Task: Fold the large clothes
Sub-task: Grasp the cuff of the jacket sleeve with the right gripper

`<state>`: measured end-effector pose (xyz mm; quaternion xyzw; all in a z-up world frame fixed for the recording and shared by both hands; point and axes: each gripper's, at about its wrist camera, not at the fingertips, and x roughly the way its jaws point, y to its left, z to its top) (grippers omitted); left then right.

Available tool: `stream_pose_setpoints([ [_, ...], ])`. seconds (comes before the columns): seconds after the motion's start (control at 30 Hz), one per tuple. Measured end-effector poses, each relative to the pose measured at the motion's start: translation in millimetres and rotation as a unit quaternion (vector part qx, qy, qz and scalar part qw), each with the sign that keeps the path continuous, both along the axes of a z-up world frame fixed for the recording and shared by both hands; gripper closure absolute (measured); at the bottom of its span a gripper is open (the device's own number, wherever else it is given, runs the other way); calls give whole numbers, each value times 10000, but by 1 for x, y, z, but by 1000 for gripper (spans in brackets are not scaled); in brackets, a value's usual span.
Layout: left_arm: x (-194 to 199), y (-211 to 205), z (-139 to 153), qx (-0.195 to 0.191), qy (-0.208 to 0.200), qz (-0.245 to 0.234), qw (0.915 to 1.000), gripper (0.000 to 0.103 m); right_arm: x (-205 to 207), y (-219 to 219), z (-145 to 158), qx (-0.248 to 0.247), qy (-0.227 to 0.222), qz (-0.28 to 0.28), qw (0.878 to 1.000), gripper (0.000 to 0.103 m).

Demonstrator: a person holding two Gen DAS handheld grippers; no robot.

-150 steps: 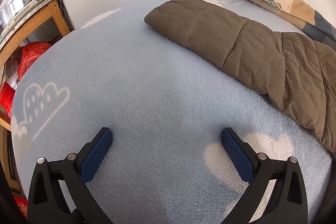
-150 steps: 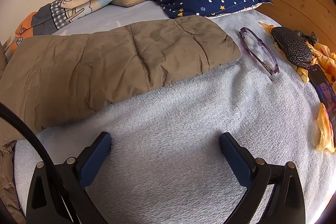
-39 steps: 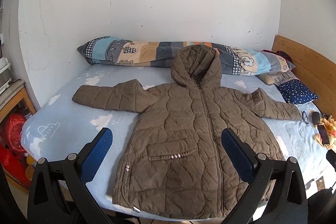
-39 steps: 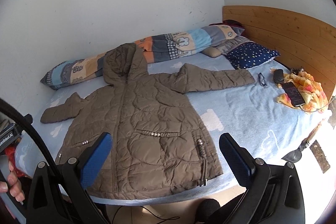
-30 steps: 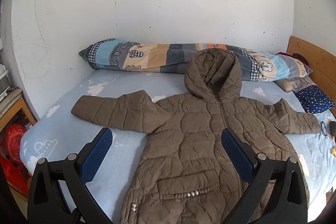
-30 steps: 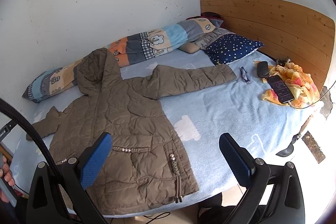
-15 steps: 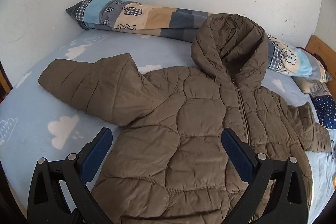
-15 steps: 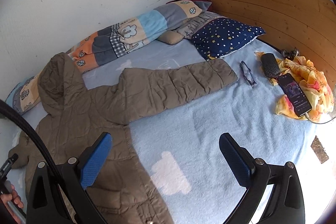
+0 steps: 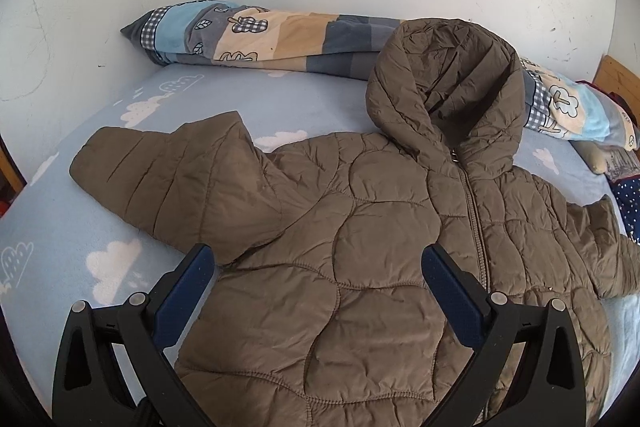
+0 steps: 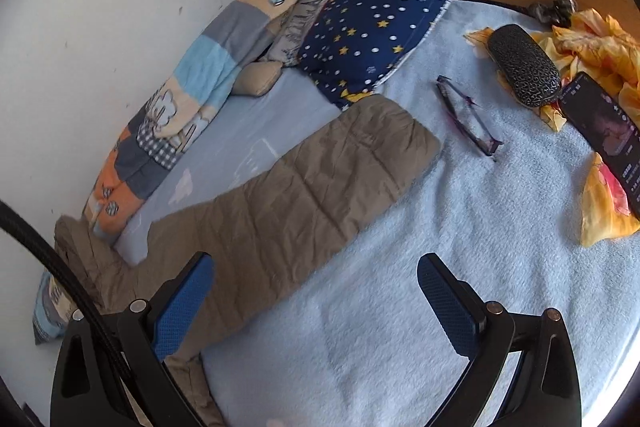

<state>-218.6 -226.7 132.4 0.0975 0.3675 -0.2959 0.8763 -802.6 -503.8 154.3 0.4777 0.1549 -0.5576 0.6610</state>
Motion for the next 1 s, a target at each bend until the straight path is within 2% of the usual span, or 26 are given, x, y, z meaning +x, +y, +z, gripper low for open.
stream_pose_setpoints([
  [0.1, -3, 1, 1, -25, -27, -32, 10000, 0, -29, -22, -17, 169, -627, -446, 9969, 1],
  [0.2, -4, 1, 0, -1, -67, -52, 10000, 0, -41, -36, -38, 335, -961, -624, 9928, 4],
  [0.3, -4, 0, -4, 37, 3, -107, 9999, 0, -41, -51, -49, 381, -1000, -613, 9924, 14],
  [0.4, -4, -5, -10, 129, 62, -216, 9997, 0, -41, -64, -54, 341, -967, -602, 9929, 16],
  [0.5, -7, -7, -12, 209, -20, -297, 9993, 0, -50, -76, -62, 331, -1074, -824, 9902, 17],
  [0.6, -10, -9, -12, 244, -98, -388, 9989, 0, -60, -87, -68, 412, -927, -1101, 9887, 20],
  [0.7, -10, -12, -13, 262, -127, -402, 9988, 0, -70, -94, -80, 449, -1223, -1266, 9834, 21],
  [0.83, -11, -15, -16, 278, -116, -434, 9986, 0, -65, -106, -93, 492, -1309, -1201, 9829, 27],
  [0.87, -12, -16, -17, 298, -137, -448, 9985, 0, -63, -108, -95, 477, -1269, -1173, 9838, 29],
  [0.93, -12, -18, -18, 343, -155, -470, 9982, 0, -61, -110, -97, 479, -1094, -1180, 9858, 44],
  [0.97, -13, -18, -18, 344, -149, -474, 9982, 0, -61, -111, -98, 492, -1043, -1197, 9861, 57],
  [1.0, -13, -18, -18, 334, -140, -476, 9982, 0, -62, -109, -101, 477, -1105, -1189, 9856, 63],
])
